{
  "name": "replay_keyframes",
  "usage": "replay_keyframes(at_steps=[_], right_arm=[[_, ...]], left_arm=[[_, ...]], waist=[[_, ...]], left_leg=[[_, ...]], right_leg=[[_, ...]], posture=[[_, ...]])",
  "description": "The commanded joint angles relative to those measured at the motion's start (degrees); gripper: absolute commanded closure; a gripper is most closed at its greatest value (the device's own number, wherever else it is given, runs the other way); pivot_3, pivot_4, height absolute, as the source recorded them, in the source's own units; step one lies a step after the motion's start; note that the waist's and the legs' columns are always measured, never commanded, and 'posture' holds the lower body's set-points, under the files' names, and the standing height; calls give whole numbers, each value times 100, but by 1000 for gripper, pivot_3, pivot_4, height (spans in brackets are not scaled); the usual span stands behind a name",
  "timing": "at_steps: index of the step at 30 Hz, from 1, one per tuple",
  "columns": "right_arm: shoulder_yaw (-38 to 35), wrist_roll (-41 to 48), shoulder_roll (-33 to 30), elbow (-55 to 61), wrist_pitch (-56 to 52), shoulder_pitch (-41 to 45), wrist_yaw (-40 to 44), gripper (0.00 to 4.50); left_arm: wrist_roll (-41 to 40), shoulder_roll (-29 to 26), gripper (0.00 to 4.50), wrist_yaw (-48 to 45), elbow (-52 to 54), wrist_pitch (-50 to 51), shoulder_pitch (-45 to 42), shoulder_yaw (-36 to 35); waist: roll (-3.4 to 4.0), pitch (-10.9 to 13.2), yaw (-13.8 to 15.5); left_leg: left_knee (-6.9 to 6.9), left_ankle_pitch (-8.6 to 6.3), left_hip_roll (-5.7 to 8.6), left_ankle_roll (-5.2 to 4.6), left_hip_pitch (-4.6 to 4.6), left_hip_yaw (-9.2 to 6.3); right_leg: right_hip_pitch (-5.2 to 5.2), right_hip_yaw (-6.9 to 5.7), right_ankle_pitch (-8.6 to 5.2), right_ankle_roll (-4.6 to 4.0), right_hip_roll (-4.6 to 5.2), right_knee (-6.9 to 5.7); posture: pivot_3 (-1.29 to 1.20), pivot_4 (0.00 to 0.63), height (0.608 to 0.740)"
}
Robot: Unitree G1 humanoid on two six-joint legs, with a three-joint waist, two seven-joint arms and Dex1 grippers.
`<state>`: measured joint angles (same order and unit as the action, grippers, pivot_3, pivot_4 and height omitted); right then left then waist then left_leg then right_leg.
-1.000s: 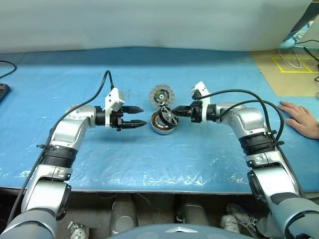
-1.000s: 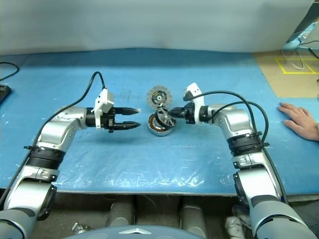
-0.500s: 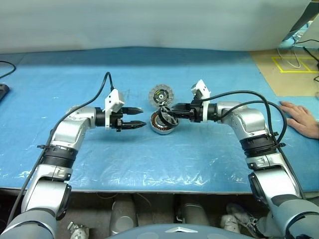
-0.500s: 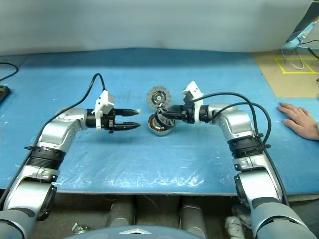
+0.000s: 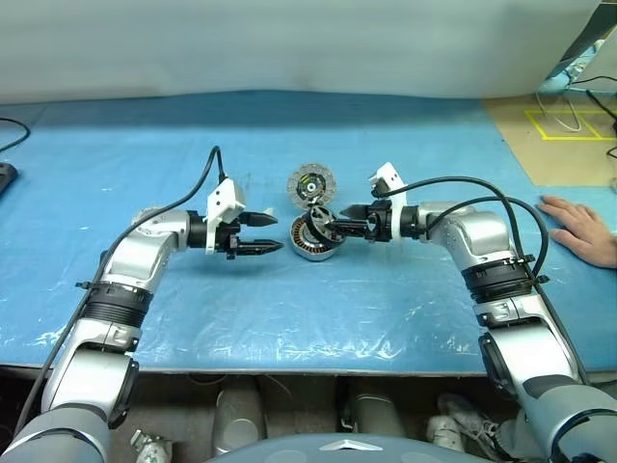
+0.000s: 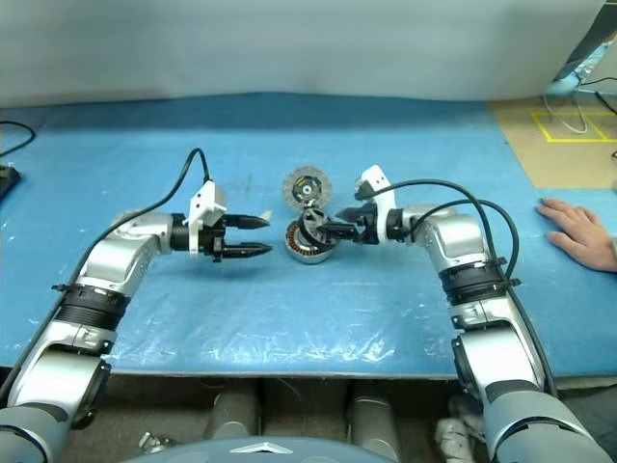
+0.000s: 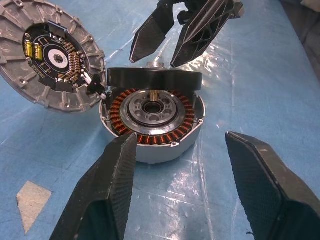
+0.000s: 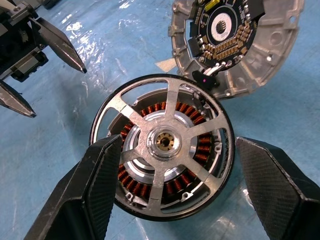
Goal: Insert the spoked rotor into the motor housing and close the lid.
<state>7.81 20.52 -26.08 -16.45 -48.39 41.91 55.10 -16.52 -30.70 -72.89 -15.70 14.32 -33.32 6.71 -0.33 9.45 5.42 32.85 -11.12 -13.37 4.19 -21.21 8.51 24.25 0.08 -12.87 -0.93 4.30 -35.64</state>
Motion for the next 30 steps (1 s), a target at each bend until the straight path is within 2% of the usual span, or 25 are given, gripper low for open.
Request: replay_keyframes(at_steps=[1, 10, 19, 22, 24, 30], right_arm=[[2, 180, 100, 544, -162, -8, -1, 669], [133, -69, 209, 513, -47, -249, -303, 669], [227, -91, 46, 748, 211, -479, -171, 669], [192, -44, 56, 746, 245, -466, -165, 1238], [182, -36, 45, 762, 221, -448, -164, 1410], [46, 192, 23, 847, -39, -435, -93, 1410]], left_arm=[[-135, -6, 1525, 63, 186, 122, -52, -116], [-124, 10, 1525, 107, 179, 85, -87, -85], [-60, 17, 1525, 90, 47, -85, -90, -47], [-56, 37, 1525, 85, 9, -123, -107, -35], [-48, 47, 1525, 78, -27, -152, -117, -31], [-4, 60, 1525, 43, -108, -222, -121, -22]], waist=[[0, 0, -4], [0, 0, -1], [0, 0, -2], [0, 0, -2], [0, 0, -20], [0, 0, -12]], left_leg=[[0, 0, 0, 0, 0, 0], [-1, 0, 0, 0, 2, 1], [-1, 0, 1, 1, 5, 2], [-2, 0, 1, 1, 5, 2], [-1, 0, 1, 1, 7, 2], [0, 0, 1, 1, 9, 3]], right_leg=[[1, 0, 0, 0, 0, 0], [2, 1, 0, 0, 0, 0], [1, 4, 0, 0, 0, -1], [1, 4, 0, 0, 0, 0], [0, 4, 0, 0, 0, -1], [0, 8, 0, 0, -1, 0]], posture=[[0, 150, 740], [0, 150, 740], [0, 150, 740], [0, 150, 740], [0, 150, 740], [0, 150, 740]])
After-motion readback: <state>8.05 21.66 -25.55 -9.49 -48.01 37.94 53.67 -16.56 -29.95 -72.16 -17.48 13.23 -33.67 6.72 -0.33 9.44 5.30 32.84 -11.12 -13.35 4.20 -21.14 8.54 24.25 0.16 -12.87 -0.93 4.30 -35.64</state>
